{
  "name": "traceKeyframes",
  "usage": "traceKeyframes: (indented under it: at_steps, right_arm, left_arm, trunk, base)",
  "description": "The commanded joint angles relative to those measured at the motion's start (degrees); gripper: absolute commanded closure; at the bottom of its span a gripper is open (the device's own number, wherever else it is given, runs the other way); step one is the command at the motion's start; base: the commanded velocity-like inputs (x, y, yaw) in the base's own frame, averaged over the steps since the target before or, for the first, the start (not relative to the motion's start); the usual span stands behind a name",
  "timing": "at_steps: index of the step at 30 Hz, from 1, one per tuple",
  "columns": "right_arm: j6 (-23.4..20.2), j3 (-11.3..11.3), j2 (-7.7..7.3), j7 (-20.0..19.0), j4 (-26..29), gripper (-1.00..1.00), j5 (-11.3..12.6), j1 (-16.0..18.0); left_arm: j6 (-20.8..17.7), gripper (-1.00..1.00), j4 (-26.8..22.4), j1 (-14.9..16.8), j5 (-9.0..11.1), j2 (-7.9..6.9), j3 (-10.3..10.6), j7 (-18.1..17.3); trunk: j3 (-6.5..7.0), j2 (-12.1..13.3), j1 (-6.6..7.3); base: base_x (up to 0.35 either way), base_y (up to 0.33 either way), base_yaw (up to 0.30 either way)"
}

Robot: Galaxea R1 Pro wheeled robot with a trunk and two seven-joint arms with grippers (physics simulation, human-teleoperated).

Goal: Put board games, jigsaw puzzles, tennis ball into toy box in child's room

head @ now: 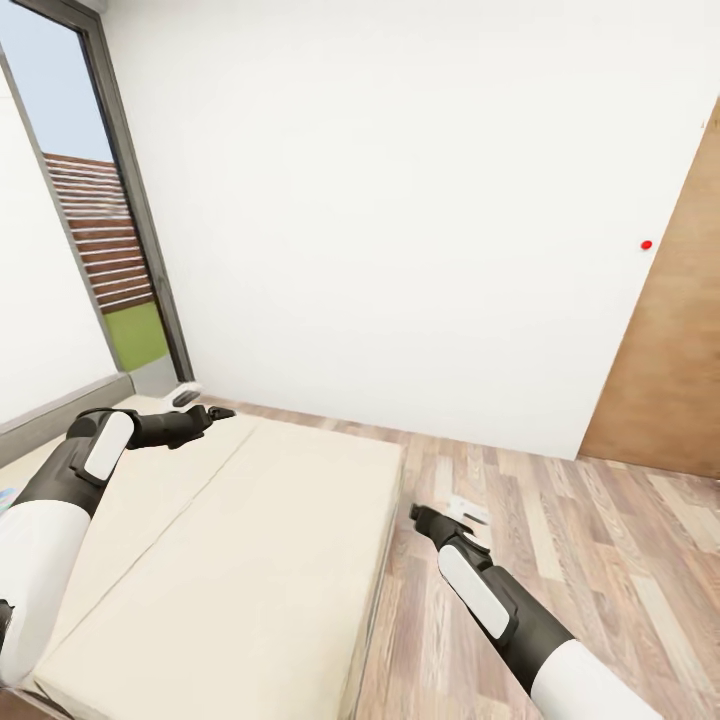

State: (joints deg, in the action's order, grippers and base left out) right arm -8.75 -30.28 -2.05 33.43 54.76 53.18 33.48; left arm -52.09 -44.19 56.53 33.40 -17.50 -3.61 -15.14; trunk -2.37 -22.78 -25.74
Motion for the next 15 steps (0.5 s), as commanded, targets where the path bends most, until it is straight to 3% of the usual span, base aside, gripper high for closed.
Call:
traceKeyframes:
  at_steps: [1,6,15]
  right_arm:
    - [-0.22,-0.22,-0.06,0.39,0.09,-1.0,0.17,0.09]
    - [-0.22,-0.21,-0.06,0.4,0.09,-1.0,0.2,0.09]
    - [-0.22,-0.25,-0.06,0.41,0.09,-1.0,0.17,0.09]
  left_arm:
    - [-0.29,-1.0,-0.02,0.05,-0.36,0.01,-0.17,-0.41]
    - [-0.29,-1.0,-0.02,0.05,-0.35,0.01,-0.17,-0.41]
    - [-0.29,-1.0,-0.02,0.05,-0.35,0.01,-0.17,-0.4]
  trunk:
    - [-0.07,-0.14,-0.04]
    - [0.16,-0.14,-0.04]
    - [0.23,-0.14,-0.04]
  base:
    - [-0.014,0.027,-0.201]
    - [-0.043,0.03,-0.14]
    - [-0.051,0.118,-0.022]
